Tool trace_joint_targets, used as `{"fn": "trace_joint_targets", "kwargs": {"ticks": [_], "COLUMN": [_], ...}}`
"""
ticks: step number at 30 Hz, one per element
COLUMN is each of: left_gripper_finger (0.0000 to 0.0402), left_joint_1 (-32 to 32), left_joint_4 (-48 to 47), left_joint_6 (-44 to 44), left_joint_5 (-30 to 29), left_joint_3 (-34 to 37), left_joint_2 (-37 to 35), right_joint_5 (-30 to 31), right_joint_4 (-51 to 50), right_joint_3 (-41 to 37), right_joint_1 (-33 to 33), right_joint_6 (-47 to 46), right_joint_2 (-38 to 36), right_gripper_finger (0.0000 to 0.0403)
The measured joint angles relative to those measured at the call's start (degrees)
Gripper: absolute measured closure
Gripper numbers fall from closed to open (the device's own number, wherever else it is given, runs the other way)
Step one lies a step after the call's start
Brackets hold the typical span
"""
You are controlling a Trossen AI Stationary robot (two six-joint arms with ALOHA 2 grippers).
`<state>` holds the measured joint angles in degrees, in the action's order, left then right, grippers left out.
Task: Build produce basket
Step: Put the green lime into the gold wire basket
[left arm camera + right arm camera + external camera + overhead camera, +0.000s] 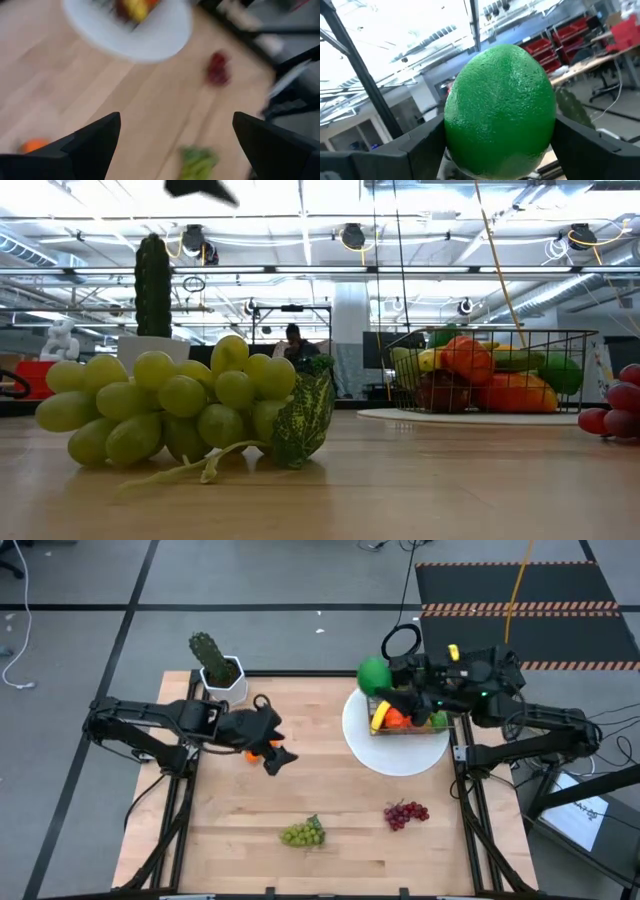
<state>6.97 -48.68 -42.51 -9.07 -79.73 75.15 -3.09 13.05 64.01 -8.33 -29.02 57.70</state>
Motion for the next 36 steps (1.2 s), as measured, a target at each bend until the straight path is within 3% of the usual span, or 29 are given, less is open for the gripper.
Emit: {"fn": "trace_joint_targets", "kwargs": {"ticks": [9, 16, 24, 31, 36], "left_gripper_finger": [0.0019, 0.0019, 0.0018, 0.0018, 0.0018], "left_joint_1": [-2.52, -2.52, -2.52, -2.52, -2.77], "left_joint_4": [15.90, 18.99, 20.24, 20.28, 20.28], "left_joint_6": [5.46, 10.00, 8.87, 6.05, 6.24], "left_joint_5": [2.03, 1.94, 0.79, 0.21, -0.03], "left_joint_3": [-7.38, -10.00, -10.05, -10.05, -10.05], "left_joint_2": [0.03, 0.01, 0.01, 0.01, 0.03], "right_joint_5": [0.00, -0.21, -0.20, 0.01, 0.13], "right_joint_4": [-2.20, -2.32, -3.34, -3.34, -3.33], "right_joint_3": [0.00, -0.01, -0.02, -0.02, -0.02], "right_joint_1": [-0.34, 0.64, 2.24, 2.01, 2.00], "right_joint_6": [4.24, 10.28, 18.00, 12.70, 1.63], "right_joint_2": [-3.92, -4.39, -4.23, -4.23, -4.23], "right_gripper_finger": [0.0092, 0.0092, 0.0092, 0.0092, 0.0092]}}
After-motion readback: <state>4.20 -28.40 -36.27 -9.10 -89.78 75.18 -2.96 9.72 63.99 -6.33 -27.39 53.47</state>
